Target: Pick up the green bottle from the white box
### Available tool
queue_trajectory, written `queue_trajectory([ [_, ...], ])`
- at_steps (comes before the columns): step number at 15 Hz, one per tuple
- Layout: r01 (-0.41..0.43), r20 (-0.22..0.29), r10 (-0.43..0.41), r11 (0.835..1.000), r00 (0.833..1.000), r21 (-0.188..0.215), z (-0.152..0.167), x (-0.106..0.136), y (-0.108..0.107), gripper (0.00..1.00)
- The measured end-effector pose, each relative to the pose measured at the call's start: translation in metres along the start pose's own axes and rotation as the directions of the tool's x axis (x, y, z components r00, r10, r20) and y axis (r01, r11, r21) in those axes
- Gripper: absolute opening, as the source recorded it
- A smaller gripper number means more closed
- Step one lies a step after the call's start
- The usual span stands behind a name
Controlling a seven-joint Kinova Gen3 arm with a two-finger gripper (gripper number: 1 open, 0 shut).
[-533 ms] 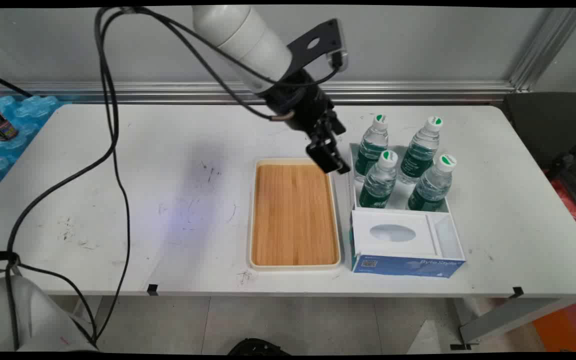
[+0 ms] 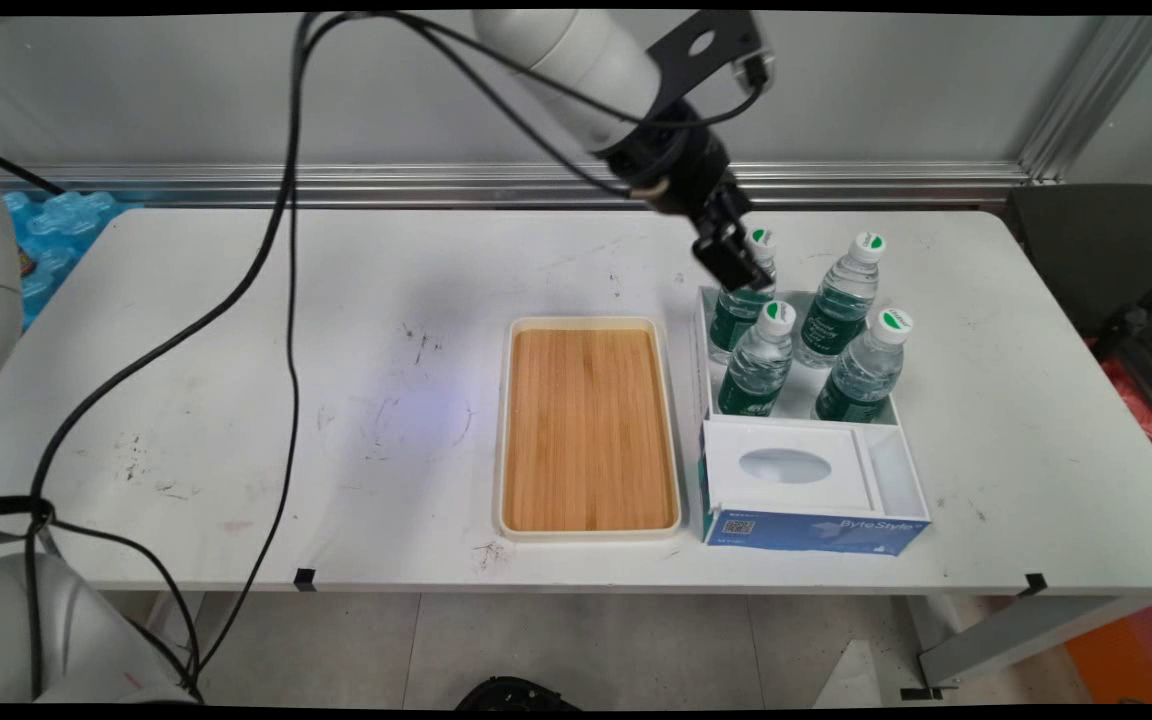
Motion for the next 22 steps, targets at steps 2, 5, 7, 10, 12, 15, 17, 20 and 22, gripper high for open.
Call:
queue_trajectory([
  [2,-0.001,-0.011,0.002,1.0,1.0,0.025,0.006,0.006,-0.01,1.0],
  [5,0.003,-0.024,-0.002,0.998,1.0,0.065,0.018,0.012,-0.027,1.0],
  [7,0.009,-0.029,-0.007,0.997,1.0,0.079,0.026,0.012,-0.035,1.0],
  [10,0.017,-0.029,-0.014,0.996,0.999,0.085,0.039,0.009,-0.042,1.0],
  [12,0.018,-0.025,-0.016,0.996,1.0,0.086,0.048,0.005,-0.044,1.0],
  [15,0.025,-0.019,-0.024,0.996,1.0,0.082,0.063,-0.002,-0.047,1.0],
  [17,0.035,-0.015,-0.033,0.996,0.999,0.079,0.072,-0.006,-0.047,1.0],
  [20,0.049,-0.005,-0.048,0.996,0.999,0.074,0.084,-0.013,-0.047,1.0],
  [22,0.055,0.002,-0.055,0.996,0.998,0.072,0.088,-0.017,-0.047,1.0],
])
